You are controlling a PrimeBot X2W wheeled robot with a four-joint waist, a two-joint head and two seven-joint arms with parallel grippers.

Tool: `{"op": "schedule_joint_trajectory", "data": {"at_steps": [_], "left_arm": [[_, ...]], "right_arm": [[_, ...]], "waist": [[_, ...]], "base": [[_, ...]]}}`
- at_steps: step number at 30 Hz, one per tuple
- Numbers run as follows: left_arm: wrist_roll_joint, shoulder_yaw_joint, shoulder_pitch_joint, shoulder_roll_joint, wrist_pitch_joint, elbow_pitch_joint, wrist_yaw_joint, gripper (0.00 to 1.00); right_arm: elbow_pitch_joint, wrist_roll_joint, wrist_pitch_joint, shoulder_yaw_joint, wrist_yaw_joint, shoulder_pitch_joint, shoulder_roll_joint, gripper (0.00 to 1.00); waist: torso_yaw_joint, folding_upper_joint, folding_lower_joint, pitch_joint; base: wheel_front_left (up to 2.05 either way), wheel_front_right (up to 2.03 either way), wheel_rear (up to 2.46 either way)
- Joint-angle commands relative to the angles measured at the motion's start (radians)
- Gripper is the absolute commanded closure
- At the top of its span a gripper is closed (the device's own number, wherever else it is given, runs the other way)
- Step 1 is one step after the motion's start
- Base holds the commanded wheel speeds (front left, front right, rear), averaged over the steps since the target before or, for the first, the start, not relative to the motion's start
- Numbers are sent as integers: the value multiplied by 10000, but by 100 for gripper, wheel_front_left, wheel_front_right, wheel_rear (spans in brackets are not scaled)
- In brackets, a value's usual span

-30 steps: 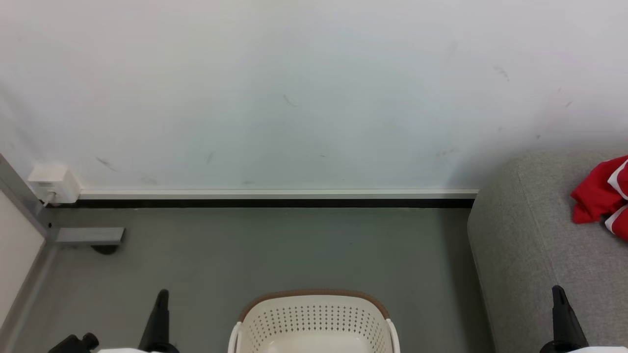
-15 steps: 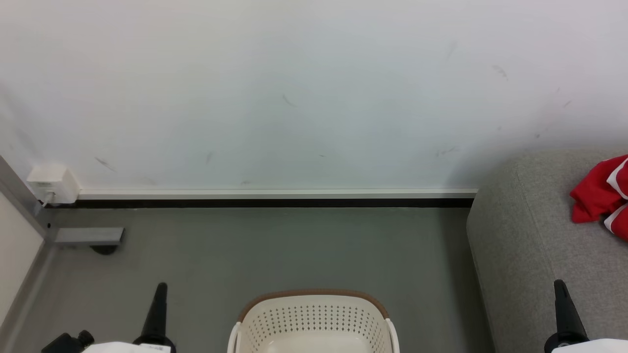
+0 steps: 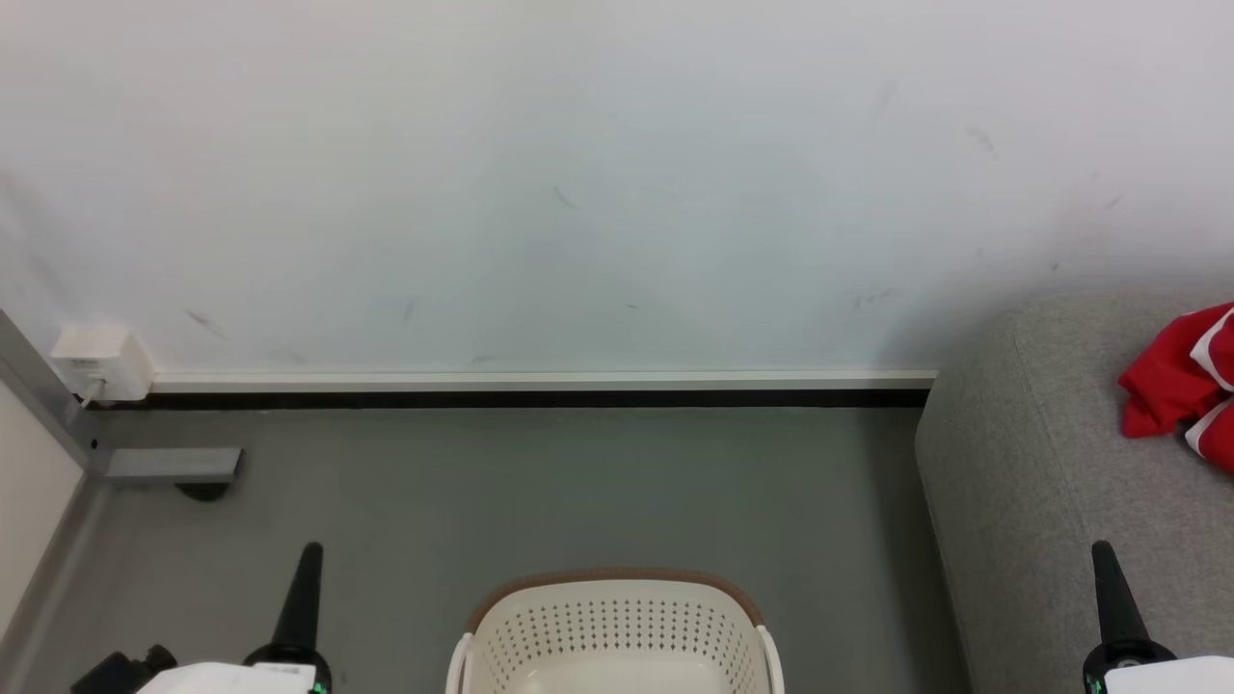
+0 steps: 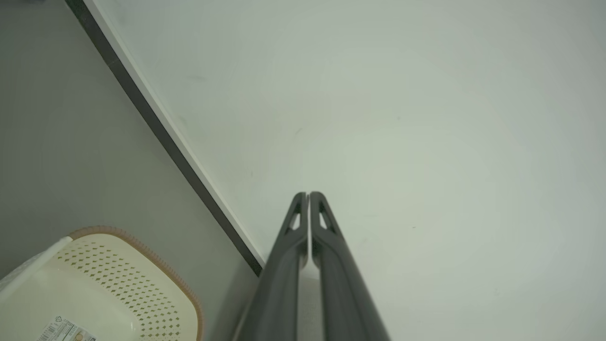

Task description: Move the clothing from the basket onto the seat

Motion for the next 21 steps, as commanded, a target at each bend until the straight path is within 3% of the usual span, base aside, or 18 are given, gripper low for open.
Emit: {"op": "schedule_joint_trajectory", "data": {"at_steps": [1, 21], "left_arm": [[-351, 54, -155, 39, 86, -96, -39, 100], [-1897, 205, -309, 27, 537, -127, -68, 100]], "right_arm": [[-95, 314, 73, -37, -17, -238, -80, 100], [-106, 2039, 499, -133, -20, -410, -86, 100]], "waist": [[-2, 0, -1, 0], [-30, 0, -1, 8]], "base": [[0, 0, 0], [0, 0, 0]]}}
